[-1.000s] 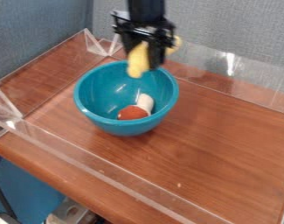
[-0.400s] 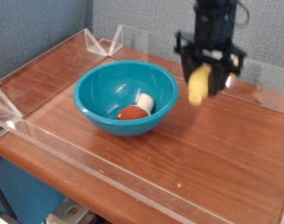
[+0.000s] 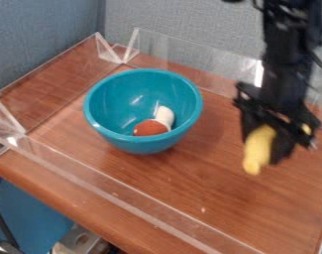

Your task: Remove the yellow object from the blue bowl and put it on the table

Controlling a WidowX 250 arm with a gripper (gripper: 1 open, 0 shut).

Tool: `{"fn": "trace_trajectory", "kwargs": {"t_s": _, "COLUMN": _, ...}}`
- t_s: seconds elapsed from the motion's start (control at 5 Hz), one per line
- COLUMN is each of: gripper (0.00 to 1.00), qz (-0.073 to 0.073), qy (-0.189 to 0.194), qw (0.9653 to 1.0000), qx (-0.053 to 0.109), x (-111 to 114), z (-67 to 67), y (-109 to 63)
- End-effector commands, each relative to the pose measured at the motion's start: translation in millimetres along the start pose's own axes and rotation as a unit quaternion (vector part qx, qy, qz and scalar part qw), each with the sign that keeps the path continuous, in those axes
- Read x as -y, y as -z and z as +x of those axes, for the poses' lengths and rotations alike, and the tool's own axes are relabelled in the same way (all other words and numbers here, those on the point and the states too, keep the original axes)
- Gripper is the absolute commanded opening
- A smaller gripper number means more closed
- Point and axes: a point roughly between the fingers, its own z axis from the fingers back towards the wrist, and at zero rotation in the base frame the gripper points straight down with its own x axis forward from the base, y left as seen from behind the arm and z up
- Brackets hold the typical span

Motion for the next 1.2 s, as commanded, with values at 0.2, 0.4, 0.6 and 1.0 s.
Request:
{"fn": "trace_trajectory", "kwargs": {"t_s": 0.2, "gripper": 0.00, "qz": -0.005, "qy": 0.039, "qw": 0.9991, "qx": -0.017, "x": -3, "z": 3.1, "y": 29.6}}
{"fn": "trace_trajectory", "kwargs": {"t_s": 0.4, "gripper": 0.00, "qz": -0.005, "qy": 0.033, "qw": 0.9989, "qx": -0.033, "x": -20, "z": 6.1, "y": 38.1}}
{"fn": "trace_trajectory", "kwargs": {"t_s": 0.6, "gripper": 0.00, "qz": -0.003, "qy": 0.041, "qw": 0.9982, "qx": -0.044, "x": -21, "z": 14.9, "y": 43.8}}
{"fn": "trace_trajectory", "kwargs": {"t_s": 1.0, "gripper": 0.00, "qz": -0.005, "qy": 0.065, "qw": 0.9963, "qx": -0.055, "x": -11, "z": 22.1, "y": 53.3}}
